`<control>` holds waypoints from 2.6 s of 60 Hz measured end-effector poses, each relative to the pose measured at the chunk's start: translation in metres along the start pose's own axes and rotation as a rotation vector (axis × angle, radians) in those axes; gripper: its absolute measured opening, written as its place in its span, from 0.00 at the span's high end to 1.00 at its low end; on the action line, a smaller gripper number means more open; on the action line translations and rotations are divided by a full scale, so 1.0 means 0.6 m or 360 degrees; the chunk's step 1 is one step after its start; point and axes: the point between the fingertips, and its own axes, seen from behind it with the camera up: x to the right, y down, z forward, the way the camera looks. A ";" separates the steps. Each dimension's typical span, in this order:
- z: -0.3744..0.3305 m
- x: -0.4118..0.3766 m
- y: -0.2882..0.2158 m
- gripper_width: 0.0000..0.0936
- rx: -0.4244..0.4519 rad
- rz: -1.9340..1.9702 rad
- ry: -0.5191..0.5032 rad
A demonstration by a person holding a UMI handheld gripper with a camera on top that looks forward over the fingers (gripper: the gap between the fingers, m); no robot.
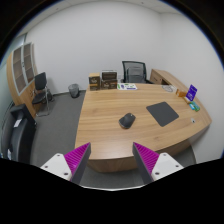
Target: Arrange mouse
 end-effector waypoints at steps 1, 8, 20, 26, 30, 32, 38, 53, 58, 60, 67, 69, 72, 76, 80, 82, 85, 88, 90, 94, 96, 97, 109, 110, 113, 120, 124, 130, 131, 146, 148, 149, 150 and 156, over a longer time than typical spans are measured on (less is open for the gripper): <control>0.001 0.000 0.000 0.08 0.0001 -0.0003 -0.0002; 0.019 0.008 -0.010 0.08 0.0019 -0.0034 -0.0001; 0.082 0.032 -0.019 0.08 0.0027 -0.0006 0.0009; 0.124 0.053 -0.025 0.08 0.0043 0.0013 0.0027; 0.155 0.067 -0.028 0.08 0.0045 0.0025 0.0038; 0.172 0.072 -0.029 0.08 0.0046 0.0027 0.0038; 0.224 0.096 -0.037 0.08 0.0055 0.0027 0.0054; 0.357 0.136 -0.053 0.08 0.0059 0.0045 0.0043; 0.404 0.143 -0.050 0.08 0.0040 0.0051 0.0040; 0.421 0.146 -0.049 0.08 0.0033 0.0050 0.0039; 0.482 0.158 -0.048 0.08 0.0006 0.0050 0.0038; 0.492 0.156 -0.047 0.08 0.0000 0.0051 0.0041; 0.511 0.157 -0.048 0.08 -0.0006 0.0065 0.0038; 0.536 0.158 -0.051 0.08 -0.0018 0.0080 0.0025; 0.561 0.157 -0.056 0.09 -0.0031 0.0091 0.0004; 0.573 0.160 -0.058 0.09 -0.0040 0.0090 0.0010; 0.585 0.159 -0.069 0.08 -0.0027 0.0093 -0.0001; 0.597 0.154 -0.075 0.09 -0.0027 0.0092 -0.0017; 0.603 0.151 -0.082 0.09 -0.0016 0.0093 -0.0026; 0.614 0.145 -0.092 0.09 0.0001 0.0074 -0.0039; 0.620 0.140 -0.098 0.10 0.0007 0.0072 -0.0050; 0.622 0.138 -0.101 0.10 0.0007 0.0076 -0.0057; 0.640 0.129 -0.119 0.29 0.0008 0.0132 -0.0110; 0.642 0.129 -0.120 0.30 0.0014 0.0131 -0.0114; 0.642 0.130 -0.121 0.33 0.0017 0.0130 -0.0110; 0.642 0.122 -0.120 0.44 0.0002 0.0102 -0.0134; 0.641 0.121 -0.120 0.50 -0.0004 0.0090 -0.0140; 0.640 0.118 -0.123 0.61 0.0010 0.0078 -0.0135; 0.639 0.118 -0.123 0.62 0.0010 0.0077 -0.0134; 0.615 0.110 -0.115 0.66 -0.0008 0.0106 -0.0164; 0.605 0.108 -0.118 0.66 -0.0011 0.0123 -0.0186; 0.600 0.108 -0.120 0.66 -0.0018 0.0109 -0.0194; 0.595 0.110 -0.123 0.66 -0.0016 0.0100 -0.0198; 0.560 0.135 -0.174 0.66 0.0061 0.0077 -0.0207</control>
